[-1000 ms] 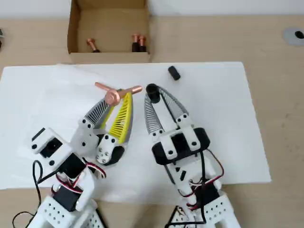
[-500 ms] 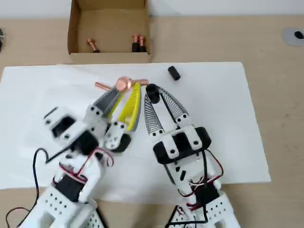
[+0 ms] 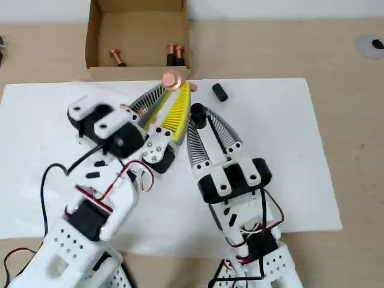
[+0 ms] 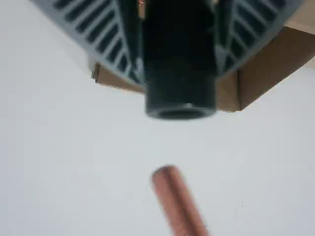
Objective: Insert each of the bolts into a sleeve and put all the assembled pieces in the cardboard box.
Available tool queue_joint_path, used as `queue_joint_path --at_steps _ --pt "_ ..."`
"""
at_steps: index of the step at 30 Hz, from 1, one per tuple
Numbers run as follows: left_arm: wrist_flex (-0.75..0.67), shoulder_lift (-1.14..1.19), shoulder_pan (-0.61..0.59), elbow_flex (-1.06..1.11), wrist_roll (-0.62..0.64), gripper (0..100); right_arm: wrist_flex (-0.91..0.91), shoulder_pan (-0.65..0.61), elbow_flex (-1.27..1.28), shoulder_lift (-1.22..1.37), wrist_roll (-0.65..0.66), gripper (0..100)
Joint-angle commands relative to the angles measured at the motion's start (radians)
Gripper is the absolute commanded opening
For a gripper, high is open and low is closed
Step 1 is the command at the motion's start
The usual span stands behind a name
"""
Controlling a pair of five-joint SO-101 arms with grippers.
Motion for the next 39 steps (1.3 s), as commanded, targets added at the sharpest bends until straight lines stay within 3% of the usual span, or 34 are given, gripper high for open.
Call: queue_joint_path --at_steps 1,9,17,24,29,39 --pt "0.199 0.008 0.011 -0.176 -0.002 1 -0.029 0.012 -0.002 -0.117 -0.009 1.0" --pt "0.279 0.010 0.012 -0.284 0.002 1 -0.051 0.012 -0.002 -0.117 -0.009 1.0" --pt "0.296 0.035 0.152 -0.292 -0.002 1 -0.049 0.012 -0.002 -0.117 -0.009 1.0" --pt "0.476 0.085 0.149 -0.423 -0.005 1 -0.049 0.012 -0.002 -0.117 -0.009 1.0" --pt "0.480 0.101 0.060 -0.440 -0.005 1 -0.049 0.012 -0.002 -0.117 -0.009 1.0" --pt "0.477 0.114 0.046 -0.390 -0.005 1 -0.049 0.012 -0.002 -0.116 -0.009 1.0"
